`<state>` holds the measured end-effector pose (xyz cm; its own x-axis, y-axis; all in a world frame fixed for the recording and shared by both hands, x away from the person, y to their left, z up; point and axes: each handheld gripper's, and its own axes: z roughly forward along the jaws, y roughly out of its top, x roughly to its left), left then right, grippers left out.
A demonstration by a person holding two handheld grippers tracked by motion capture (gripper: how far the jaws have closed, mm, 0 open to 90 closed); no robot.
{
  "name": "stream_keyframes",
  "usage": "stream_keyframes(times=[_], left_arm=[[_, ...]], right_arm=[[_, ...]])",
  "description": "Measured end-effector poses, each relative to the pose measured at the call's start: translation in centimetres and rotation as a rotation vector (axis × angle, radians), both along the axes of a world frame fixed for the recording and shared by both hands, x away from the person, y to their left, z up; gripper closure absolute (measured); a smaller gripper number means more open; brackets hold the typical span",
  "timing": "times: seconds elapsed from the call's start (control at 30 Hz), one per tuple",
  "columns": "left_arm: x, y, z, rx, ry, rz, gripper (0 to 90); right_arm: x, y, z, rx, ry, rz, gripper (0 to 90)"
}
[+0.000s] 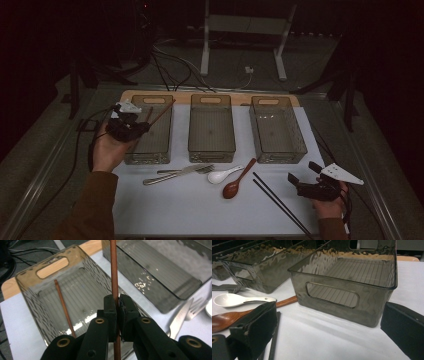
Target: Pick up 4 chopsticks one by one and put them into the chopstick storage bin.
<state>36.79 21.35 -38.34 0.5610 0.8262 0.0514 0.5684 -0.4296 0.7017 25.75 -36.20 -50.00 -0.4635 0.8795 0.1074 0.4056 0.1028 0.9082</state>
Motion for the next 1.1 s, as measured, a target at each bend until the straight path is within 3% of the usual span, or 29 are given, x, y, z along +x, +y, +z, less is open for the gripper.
stream_keyframes(times=[0.27, 0.33, 0.5, 0.8, 1.1], left_arm=[[1.0, 0.2, -0.2, -0.037, -0.026, 0.080, 86.6], [1.4, 0.3, -0.4, -0.049, -0.016, 0.091, 86.6], [2.5, 0.0, -1.1, -0.017, -0.012, 0.132, 86.6], [4.0, -0.1, -2.1, -0.011, -0.005, 0.155, 86.5], [5.1, 0.0, -3.2, -0.047, 0.015, 0.167, 86.5]], right_arm=[[0.0, 0.0, 0.0, -0.002, -0.001, 0.001, 1.1], [0.0, 0.0, 0.0, 0.000, 0.000, 0.000, 1.1], [0.0, 0.1, 0.0, -0.002, 0.000, 0.002, 1.1], [0.0, 0.0, 0.0, -0.001, 0.000, 0.002, 1.2], [0.1, 0.1, 0.0, -0.001, 0.001, 0.004, 1.1]])
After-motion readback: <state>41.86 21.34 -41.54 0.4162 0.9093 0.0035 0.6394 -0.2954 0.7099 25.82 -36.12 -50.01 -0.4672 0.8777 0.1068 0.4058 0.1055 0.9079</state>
